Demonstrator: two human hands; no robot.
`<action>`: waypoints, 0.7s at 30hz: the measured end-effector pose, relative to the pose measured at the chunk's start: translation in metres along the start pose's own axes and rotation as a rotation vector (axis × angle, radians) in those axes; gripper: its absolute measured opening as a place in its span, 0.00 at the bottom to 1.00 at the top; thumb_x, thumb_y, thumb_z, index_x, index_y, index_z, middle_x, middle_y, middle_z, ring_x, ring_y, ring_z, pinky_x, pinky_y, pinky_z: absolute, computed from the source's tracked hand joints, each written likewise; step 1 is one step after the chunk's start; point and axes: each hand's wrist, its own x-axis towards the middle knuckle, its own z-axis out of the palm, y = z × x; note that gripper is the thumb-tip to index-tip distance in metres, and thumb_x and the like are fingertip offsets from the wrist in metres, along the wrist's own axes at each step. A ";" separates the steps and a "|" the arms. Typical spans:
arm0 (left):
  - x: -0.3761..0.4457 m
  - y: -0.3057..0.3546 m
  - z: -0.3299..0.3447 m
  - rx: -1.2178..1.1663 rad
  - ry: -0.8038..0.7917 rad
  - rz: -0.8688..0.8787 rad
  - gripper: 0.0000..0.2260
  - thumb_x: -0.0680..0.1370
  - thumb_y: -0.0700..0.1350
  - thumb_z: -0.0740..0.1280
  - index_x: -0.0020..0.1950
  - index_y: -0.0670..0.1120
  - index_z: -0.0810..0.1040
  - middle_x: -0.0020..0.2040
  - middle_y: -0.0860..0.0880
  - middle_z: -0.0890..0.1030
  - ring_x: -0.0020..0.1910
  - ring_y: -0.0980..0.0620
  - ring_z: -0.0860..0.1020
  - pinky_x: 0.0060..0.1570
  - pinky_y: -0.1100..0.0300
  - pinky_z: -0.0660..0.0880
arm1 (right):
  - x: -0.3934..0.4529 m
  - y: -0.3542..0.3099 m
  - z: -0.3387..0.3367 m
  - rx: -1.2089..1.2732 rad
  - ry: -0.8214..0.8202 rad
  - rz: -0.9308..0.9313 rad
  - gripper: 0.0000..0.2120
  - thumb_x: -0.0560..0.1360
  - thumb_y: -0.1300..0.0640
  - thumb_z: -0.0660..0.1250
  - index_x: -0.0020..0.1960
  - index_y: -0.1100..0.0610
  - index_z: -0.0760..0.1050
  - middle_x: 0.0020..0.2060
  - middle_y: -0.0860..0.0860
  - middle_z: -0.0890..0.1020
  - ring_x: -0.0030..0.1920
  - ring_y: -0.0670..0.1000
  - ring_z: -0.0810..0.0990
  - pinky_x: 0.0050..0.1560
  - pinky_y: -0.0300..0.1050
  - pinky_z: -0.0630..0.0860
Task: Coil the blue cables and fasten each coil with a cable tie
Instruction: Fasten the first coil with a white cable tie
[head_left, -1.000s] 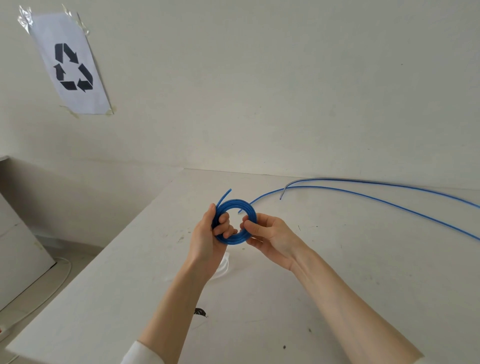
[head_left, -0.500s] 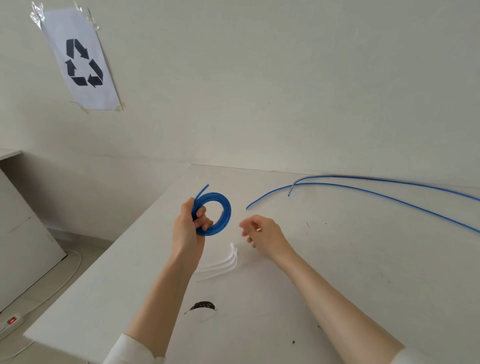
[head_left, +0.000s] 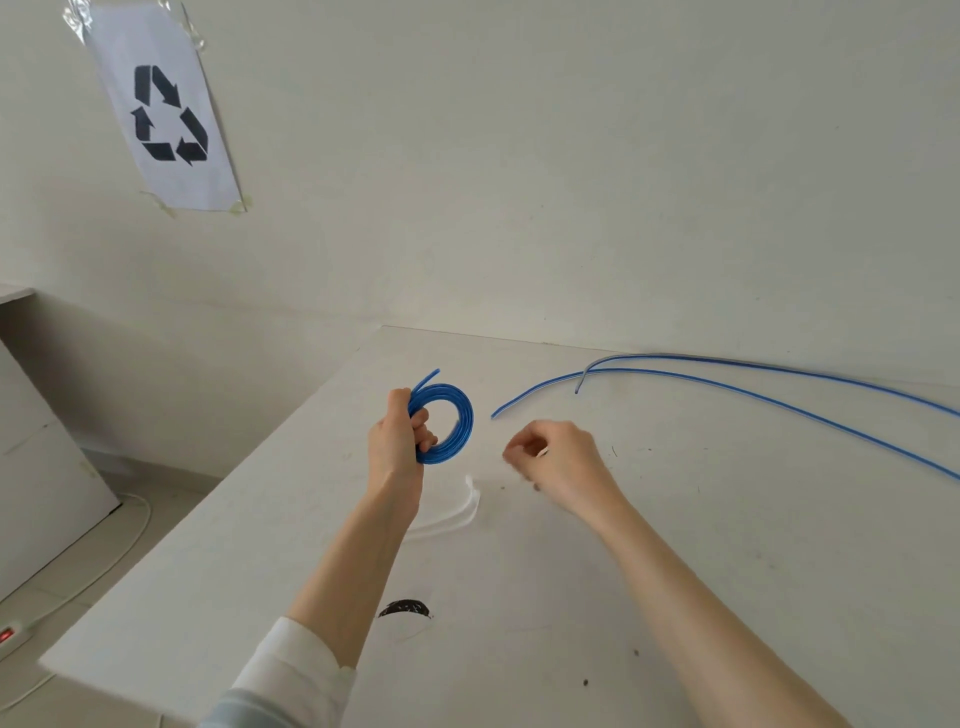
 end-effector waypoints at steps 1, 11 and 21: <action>0.001 -0.002 0.002 -0.020 -0.008 -0.008 0.10 0.73 0.46 0.59 0.32 0.48 0.65 0.23 0.55 0.64 0.21 0.55 0.59 0.34 0.58 0.58 | 0.002 -0.001 -0.011 0.030 0.068 -0.001 0.02 0.70 0.59 0.68 0.39 0.55 0.79 0.28 0.46 0.78 0.26 0.43 0.74 0.28 0.31 0.70; -0.015 -0.025 0.036 -0.147 0.084 0.046 0.16 0.76 0.52 0.58 0.29 0.50 0.67 0.23 0.57 0.66 0.22 0.55 0.63 0.40 0.57 0.60 | -0.005 0.008 -0.038 -0.058 0.535 -0.056 0.06 0.73 0.58 0.68 0.42 0.60 0.73 0.36 0.53 0.80 0.35 0.52 0.75 0.37 0.43 0.69; -0.025 -0.032 0.056 -0.208 0.145 0.034 0.12 0.75 0.49 0.57 0.34 0.46 0.71 0.21 0.54 0.60 0.25 0.53 0.62 0.37 0.61 0.64 | -0.015 0.007 -0.031 -0.152 0.582 -0.181 0.06 0.73 0.62 0.68 0.41 0.61 0.71 0.35 0.54 0.77 0.32 0.50 0.70 0.36 0.40 0.63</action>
